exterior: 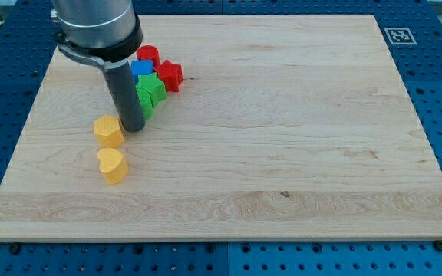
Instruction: Place the green and red star towards the top center of the board
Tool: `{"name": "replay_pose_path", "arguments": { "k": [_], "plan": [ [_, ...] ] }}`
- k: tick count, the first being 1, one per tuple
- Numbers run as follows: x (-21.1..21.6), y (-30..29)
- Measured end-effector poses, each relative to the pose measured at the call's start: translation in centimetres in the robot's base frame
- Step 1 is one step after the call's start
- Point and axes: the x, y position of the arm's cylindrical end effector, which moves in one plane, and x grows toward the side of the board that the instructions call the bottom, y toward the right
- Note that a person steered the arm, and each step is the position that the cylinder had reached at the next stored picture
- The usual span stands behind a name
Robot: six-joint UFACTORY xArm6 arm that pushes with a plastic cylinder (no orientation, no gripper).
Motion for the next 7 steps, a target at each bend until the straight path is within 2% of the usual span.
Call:
{"name": "replay_pose_path", "arguments": {
  "k": [2,4,7],
  "plan": [
    [-1.8,-4.3],
    [-3.2,-4.4],
    [-8.2,5.9]
  ]
}}
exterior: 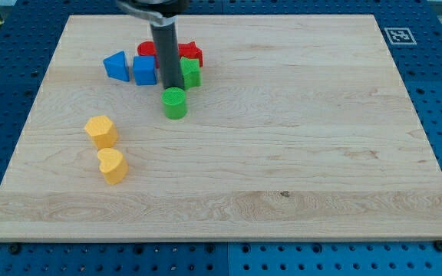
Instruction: Place the green and red star towards the top center of the board
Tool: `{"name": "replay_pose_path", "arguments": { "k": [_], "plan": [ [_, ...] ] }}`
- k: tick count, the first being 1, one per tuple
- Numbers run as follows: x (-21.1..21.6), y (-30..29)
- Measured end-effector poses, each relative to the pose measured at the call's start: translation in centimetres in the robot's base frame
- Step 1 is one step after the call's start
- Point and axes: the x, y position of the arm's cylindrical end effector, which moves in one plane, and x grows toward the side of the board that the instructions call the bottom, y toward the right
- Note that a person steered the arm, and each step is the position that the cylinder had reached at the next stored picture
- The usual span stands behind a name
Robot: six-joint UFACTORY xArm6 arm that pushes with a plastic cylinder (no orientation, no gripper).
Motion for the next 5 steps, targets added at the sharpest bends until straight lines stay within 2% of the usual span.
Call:
{"name": "replay_pose_path", "arguments": {
  "k": [2,4,5],
  "plan": [
    [-0.7,0.3],
    [1.9,-5.1],
    [3.5,-5.2]
  ]
}}
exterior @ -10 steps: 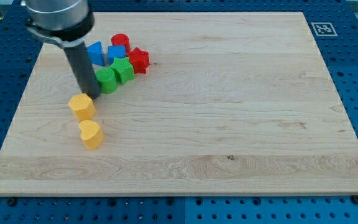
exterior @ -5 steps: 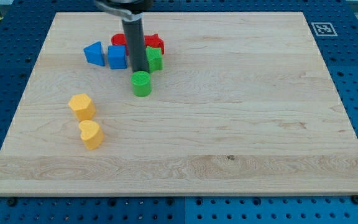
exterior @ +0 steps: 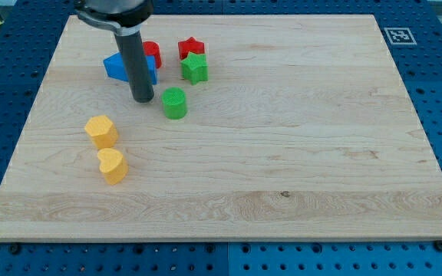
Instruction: Place the green and red star towards the top center of the board
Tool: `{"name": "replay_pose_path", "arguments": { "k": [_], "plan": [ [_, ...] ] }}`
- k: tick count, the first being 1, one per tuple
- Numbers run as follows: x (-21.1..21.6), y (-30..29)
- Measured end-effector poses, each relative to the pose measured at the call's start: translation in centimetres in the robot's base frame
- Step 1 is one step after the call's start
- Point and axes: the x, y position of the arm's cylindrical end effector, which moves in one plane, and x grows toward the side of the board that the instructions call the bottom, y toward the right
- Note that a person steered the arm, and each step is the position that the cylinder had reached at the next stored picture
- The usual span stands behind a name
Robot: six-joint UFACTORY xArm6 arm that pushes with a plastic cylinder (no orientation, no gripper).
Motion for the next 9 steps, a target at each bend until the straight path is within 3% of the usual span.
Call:
{"name": "replay_pose_path", "arguments": {
  "k": [2,4,5,6,8,9],
  "plan": [
    [1.7,0.0],
    [0.8,11.8],
    [-1.1,11.6],
    [-3.4,7.4],
    [-10.3,5.2],
    [-11.0,3.7]
  ]
}}
